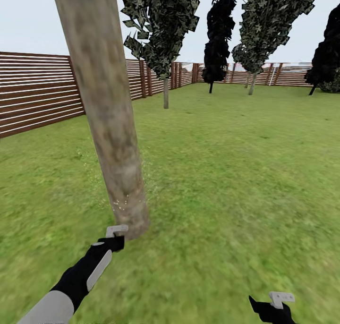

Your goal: In the garden, pick up the pesticide atomizer on the floor and spray pesticide onto both trees until each tree trunk is fully covered.

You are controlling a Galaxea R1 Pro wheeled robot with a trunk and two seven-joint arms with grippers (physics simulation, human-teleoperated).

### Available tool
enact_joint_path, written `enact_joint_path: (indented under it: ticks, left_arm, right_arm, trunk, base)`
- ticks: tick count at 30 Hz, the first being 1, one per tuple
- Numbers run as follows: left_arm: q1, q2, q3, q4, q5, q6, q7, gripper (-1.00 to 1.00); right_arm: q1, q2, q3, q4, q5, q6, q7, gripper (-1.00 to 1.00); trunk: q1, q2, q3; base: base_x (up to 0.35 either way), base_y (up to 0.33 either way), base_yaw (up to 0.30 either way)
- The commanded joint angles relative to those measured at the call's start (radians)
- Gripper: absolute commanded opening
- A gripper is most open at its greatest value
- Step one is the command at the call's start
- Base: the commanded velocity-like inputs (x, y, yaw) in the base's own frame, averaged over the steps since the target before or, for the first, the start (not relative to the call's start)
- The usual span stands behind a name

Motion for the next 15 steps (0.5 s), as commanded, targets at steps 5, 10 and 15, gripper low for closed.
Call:
enact_joint_path:
  ticks: [5, 10, 15]
  left_arm:
    - [-0.021, -0.009, 0.002, -0.036, 0.004, 0.126, 0.000, -1.00]
    - [-0.078, -0.014, -0.002, -0.207, 0.007, 0.329, -0.009, -1.00]
    - [-0.084, 0.119, 0.011, -0.278, 0.005, 0.417, -0.126, -1.00]
  right_arm:
    - [0.000, 0.000, 0.000, 0.001, 0.000, 0.000, 0.000, 1.00]
    - [0.000, 0.000, 0.000, 0.001, 0.000, 0.000, 0.000, 1.00]
    - [0.000, 0.000, 0.000, 0.002, 0.026, 0.000, 0.000, 1.00]
  trunk:
    - [0.000, 0.000, 0.000]
    - [0.000, 0.000, 0.000]
    - [0.000, 0.000, 0.000]
  base:
    - [0.000, 0.000, 0.000]
    - [0.000, 0.000, 0.000]
    - [0.000, 0.000, 0.000]
